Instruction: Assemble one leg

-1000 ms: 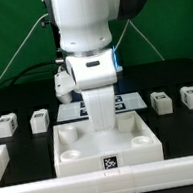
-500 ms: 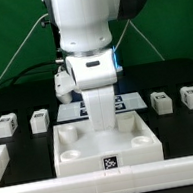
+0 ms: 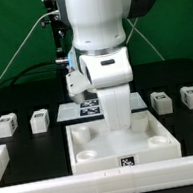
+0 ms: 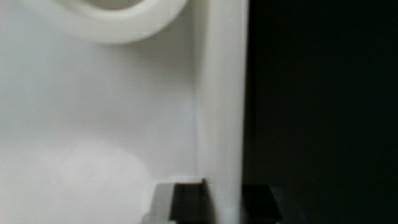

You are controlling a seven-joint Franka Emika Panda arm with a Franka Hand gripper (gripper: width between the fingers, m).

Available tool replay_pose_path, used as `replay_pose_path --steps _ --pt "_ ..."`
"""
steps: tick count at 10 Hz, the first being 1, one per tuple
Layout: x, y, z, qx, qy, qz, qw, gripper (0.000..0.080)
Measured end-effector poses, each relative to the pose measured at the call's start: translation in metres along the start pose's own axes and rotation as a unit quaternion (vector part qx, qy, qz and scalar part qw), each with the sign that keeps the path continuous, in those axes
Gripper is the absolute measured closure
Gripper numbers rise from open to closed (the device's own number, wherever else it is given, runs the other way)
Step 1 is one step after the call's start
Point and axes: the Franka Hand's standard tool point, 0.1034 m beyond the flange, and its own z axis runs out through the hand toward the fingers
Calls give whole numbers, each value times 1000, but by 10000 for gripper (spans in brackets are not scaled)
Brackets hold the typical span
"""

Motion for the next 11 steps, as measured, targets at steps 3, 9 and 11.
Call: replay_pose_path --steps 3,9,11 --pt "37 19 -6 -6 6 25 1000 729" --pt "69 34 -6 4 8 27 1000 729" --pt "71 34 -6 3 8 25 1000 729"
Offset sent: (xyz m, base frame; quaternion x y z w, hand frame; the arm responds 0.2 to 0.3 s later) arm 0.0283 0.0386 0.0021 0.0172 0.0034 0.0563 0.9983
